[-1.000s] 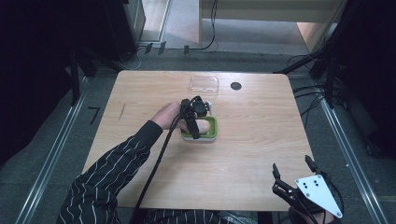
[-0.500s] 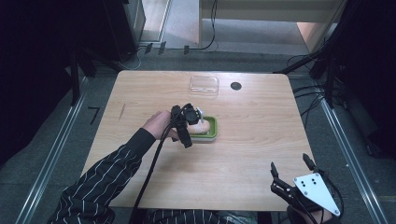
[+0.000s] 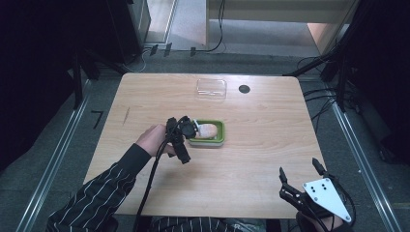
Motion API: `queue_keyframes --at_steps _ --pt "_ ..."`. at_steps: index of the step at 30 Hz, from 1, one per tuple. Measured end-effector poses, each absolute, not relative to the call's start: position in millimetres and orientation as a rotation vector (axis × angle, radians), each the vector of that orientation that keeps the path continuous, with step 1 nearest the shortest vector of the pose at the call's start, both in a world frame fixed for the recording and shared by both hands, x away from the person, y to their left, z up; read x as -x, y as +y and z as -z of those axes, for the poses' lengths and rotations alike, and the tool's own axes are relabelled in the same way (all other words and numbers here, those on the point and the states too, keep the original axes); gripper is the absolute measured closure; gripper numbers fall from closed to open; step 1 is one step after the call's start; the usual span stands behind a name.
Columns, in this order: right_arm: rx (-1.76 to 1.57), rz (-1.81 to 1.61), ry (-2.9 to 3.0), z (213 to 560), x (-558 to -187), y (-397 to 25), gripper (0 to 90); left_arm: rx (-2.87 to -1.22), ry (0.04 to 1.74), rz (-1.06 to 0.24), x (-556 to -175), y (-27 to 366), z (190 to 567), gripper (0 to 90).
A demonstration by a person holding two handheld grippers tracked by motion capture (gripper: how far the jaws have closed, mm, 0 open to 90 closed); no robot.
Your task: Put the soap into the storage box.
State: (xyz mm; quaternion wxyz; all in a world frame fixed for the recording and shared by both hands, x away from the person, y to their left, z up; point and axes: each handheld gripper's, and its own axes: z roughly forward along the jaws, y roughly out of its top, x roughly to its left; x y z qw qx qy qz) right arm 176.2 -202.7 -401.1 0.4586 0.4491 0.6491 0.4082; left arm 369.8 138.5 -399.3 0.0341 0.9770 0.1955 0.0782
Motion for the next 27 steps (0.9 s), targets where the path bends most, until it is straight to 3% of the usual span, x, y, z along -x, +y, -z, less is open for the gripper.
queue_keyframes --at_steps 27 --pt "-1.097 -1.003 1.599 400.9 -176.1 -202.8 13.4 -3.054 0.756 -0.202 -313.7 188.8 431.0 0.0"
